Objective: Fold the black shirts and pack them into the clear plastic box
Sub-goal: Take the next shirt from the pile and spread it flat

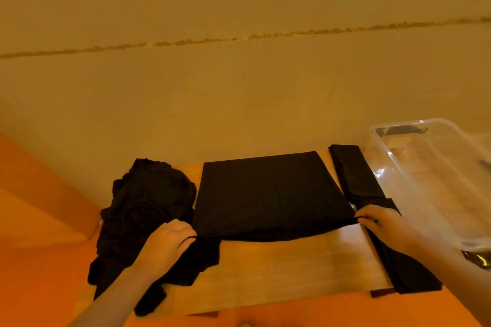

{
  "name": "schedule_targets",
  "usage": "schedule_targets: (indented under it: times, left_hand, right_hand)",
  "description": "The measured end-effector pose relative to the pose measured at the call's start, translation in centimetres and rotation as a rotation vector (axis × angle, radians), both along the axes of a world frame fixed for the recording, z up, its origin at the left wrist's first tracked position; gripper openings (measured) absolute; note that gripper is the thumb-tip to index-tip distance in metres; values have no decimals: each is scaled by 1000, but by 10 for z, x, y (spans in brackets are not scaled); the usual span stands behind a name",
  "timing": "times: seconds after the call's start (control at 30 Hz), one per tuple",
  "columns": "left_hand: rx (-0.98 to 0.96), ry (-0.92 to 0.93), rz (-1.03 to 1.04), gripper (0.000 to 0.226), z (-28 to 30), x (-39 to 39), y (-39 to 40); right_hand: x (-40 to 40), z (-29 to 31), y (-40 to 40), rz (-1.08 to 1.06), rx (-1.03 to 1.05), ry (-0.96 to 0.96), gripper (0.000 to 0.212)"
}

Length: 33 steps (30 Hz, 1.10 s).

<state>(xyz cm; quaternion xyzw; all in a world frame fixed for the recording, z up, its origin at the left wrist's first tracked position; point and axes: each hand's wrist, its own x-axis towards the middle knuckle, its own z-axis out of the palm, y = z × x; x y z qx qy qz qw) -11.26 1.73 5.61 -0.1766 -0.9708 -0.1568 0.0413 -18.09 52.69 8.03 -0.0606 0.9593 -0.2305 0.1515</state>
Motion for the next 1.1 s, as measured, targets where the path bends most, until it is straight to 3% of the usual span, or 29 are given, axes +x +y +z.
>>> schedule_targets:
  times: [0.07,0.17,0.23,0.33,0.4,0.6,0.8,1.1]
  left_hand:
    - [-76,25,-18,9,-5,12,5]
    - [-119,51,10,25,-20,31,10]
    - [-175,97,0,5,-28,44,13]
    - [-245,84,18,39,-42,67,18]
    - [-281,45,45,25,-45,83,26]
    - [-216,19,102,5,-54,126,54]
    - [-205,-56,166,33,-59,145,63]
    - [-130,-25,252,31,-56,143,71]
  right_hand:
    - [8,-14,4,18,23,-31,18]
    - [17,-31,10,69,46,-28,20]
    - [24,-38,13,117,70,-30,21]
    - [39,-48,18,150,104,-31,21]
    - [53,-53,21,175,129,-23,20]
    - [92,-67,32,312,200,4,21]
    - [102,-72,38,348,212,14,23]
    - [94,-64,39,243,117,-13,22]
